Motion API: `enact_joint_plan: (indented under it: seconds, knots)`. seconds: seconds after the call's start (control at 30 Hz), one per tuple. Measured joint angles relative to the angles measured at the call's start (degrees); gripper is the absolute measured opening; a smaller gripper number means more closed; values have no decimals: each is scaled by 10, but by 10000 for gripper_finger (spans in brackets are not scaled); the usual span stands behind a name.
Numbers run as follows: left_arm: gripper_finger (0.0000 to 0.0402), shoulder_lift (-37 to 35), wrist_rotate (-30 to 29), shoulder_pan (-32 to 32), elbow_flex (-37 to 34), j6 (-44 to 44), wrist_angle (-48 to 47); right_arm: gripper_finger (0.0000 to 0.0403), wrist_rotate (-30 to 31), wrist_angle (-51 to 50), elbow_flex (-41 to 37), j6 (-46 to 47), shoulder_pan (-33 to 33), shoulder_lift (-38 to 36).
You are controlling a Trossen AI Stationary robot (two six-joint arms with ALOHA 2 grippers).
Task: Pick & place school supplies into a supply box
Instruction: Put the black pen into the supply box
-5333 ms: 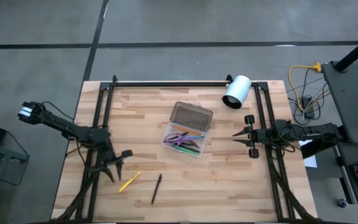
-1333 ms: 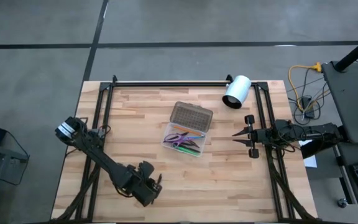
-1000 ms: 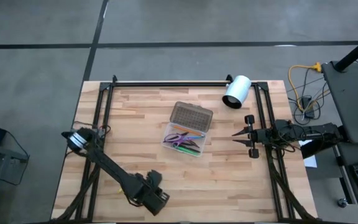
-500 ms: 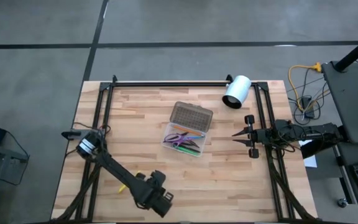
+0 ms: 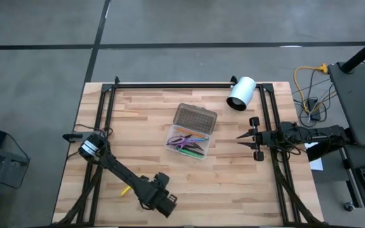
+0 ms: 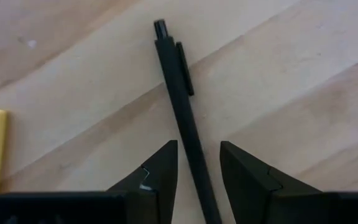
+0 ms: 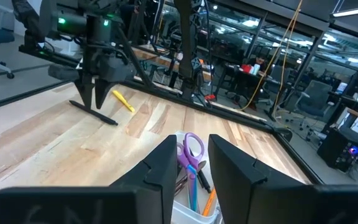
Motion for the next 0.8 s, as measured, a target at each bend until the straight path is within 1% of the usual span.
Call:
enact_joint_plan:
  seconds: [0.1, 0.3, 0.5, 0.6, 0.73, 0.8]
  knots:
    - [105, 0, 10, 1, -17, 0, 20, 77, 0, 0, 0, 0, 0, 0]
    - [105, -7, 11, 2, -51, 0, 63, 68, 0, 0, 0, 0, 0, 0]
    - [101, -7, 12, 2, -55, 0, 69, 73, 0, 0, 0, 0, 0, 0]
    - [80, -7, 12, 2, -55, 15, 69, 77, 0, 0, 0, 0, 0, 0]
    - [28, -7, 15, 2, -55, 31, 72, 82, 0, 0, 0, 0, 0, 0]
    - [14, -8, 15, 2, -55, 46, 74, 84, 0, 0, 0, 0, 0, 0]
